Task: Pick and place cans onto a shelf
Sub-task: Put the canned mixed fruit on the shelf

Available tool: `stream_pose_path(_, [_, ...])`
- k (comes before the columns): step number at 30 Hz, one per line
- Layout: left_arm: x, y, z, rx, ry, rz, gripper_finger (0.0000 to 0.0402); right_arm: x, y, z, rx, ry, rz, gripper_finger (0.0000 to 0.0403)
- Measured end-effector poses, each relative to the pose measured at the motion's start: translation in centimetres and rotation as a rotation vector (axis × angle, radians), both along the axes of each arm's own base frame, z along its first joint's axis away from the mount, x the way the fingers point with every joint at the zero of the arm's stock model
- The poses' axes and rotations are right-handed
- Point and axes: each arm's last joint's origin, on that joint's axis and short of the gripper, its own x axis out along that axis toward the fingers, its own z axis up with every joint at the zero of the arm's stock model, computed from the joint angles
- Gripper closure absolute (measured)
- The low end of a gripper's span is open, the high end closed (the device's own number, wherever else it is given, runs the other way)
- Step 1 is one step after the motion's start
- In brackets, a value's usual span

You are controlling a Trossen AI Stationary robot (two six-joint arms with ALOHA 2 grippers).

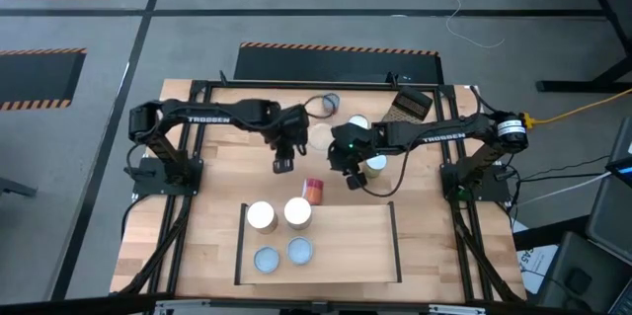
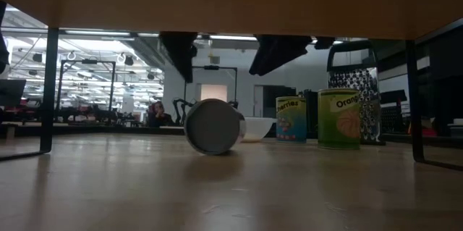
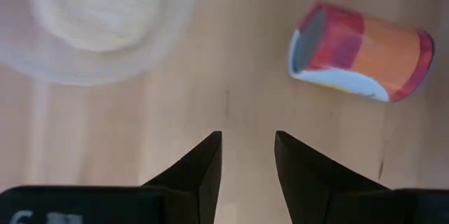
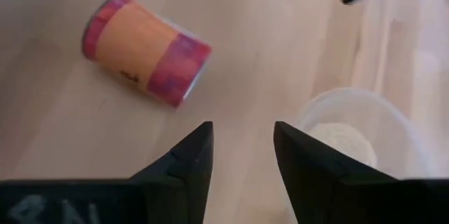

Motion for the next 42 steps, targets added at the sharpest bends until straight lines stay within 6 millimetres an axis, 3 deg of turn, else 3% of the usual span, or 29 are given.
stream_pose_path(4, [-0.1,-0.8,-1.8,-0.033,-0.017,-0.033,0.0276,0.1,0.2,-0.7,0.072,0.011,0.056,0.0247])
stream_pose_path(11, [0.0,-1.9,-3.3,-0.05,-0.05,-0.076,0.0276,1.0,0.8,-2.5,0.141,0.038,0.116,0.0247])
stream_pose_path(22, [0.1,-3.7,-3.5,-0.052,-0.045,-0.133,0.0276,1.9,2.7,-5.0,0.165,0.093,0.182,0.0247])
stream_pose_path(31, [0.5,-5.1,-3.5,-0.048,-0.071,-0.179,0.0276,2.3,3.7,-5.3,0.16,0.062,0.21,0.0247])
stream_pose_path(42, [0.9,-5.4,-3.3,-0.04,-0.114,-0.187,0.0276,2.7,3.7,-5.0,0.157,0.016,0.212,0.0247])
